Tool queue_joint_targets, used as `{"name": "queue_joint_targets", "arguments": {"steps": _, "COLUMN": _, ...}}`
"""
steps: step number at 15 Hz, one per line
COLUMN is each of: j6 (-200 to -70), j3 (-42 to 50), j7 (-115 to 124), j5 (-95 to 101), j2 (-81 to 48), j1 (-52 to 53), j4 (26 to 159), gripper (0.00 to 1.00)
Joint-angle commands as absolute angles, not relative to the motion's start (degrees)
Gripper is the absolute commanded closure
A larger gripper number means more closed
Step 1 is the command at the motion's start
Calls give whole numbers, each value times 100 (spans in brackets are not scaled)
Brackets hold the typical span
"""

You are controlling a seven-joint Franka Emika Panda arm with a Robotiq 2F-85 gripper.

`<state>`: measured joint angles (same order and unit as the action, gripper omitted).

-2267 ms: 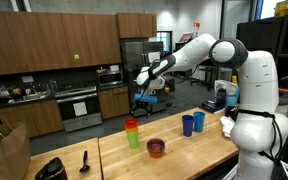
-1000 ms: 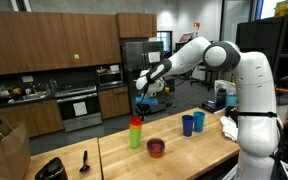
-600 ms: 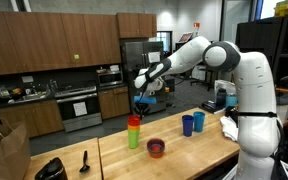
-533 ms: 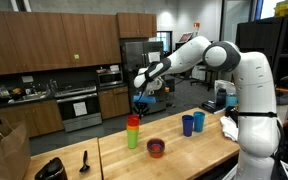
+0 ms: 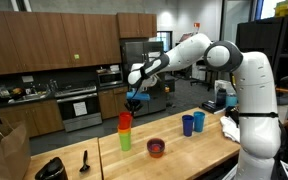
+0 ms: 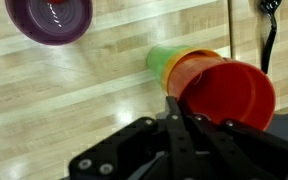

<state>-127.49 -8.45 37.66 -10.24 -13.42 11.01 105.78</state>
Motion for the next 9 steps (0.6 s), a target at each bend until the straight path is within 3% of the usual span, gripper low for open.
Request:
{"name": "queue_joint_targets", "arguments": {"steps": 1, "j6": -12758, "j3": -780, "j7": 3809, "j5": -708, "j2": -1162, "j1": 1254, "j4": 10385, "gripper": 99}}
{"name": "queue_joint_targets", "arguments": {"steps": 9, "j6": -12869, "j3": -801, "j7": 3817, "j5": -155, "j2": -821, "j1": 1345, "j4": 9928, "gripper": 99}}
